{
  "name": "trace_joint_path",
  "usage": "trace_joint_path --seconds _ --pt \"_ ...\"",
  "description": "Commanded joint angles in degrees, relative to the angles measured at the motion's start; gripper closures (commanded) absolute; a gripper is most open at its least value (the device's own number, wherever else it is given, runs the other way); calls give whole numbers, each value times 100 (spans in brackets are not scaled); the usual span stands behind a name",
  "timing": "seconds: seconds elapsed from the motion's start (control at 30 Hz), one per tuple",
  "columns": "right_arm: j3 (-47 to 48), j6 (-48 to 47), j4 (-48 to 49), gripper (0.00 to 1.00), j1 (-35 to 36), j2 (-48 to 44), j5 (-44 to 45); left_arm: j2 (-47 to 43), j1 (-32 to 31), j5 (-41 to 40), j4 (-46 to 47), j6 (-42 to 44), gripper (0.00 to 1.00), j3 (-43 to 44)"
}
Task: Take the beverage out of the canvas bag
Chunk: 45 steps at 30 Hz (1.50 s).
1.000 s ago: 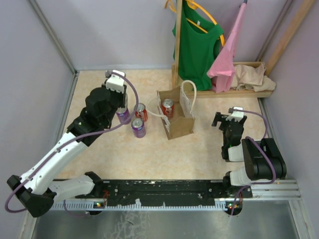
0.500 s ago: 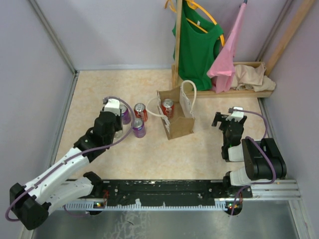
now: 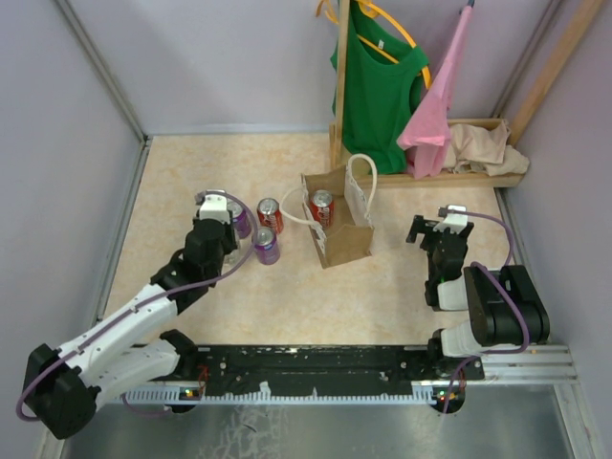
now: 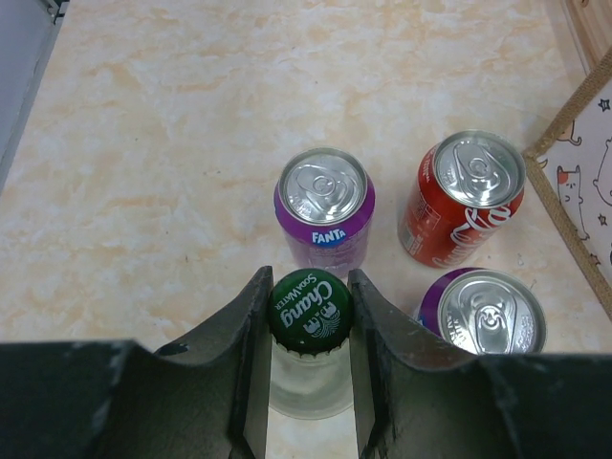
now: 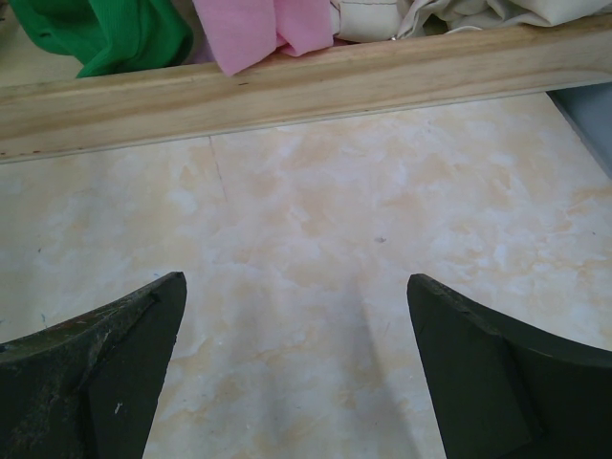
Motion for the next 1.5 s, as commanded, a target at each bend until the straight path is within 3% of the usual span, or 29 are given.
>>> trace_joint_path --seconds 0.0,0.3,0.73,0.83,0.97,1.03,1.1,1.13,1.33,1.47 --pt "125 4 285 1 -9 -6 15 -39 191 137 1129 -69 100 12" --pt "125 8 285 1 -9 -6 15 168 649 793 1231 -354 100 -165" --pt "125 6 285 1 -10 -6 11 255 677 960 1471 -377 99 -467" --pt "125 8 285 1 -10 -6 13 316 676 914 1311 -409 89 -385" --pt "125 8 285 1 -9 -6 14 360 670 893 893 -451 65 -181" --pt "125 4 285 1 -11 -7 10 331 678 871 716 -475 44 -116" --pt "125 6 285 1 -14 -6 13 252 670 867 565 -517 11 -56" --pt "125 1 285 1 -10 -6 14 206 676 889 513 -508 1 -34" --pt "122 4 285 1 -11 -6 10 -61 677 1034 528 -273 0 157" --pt "125 7 285 1 -14 -6 10 59 668 1481 693 171 0 804"
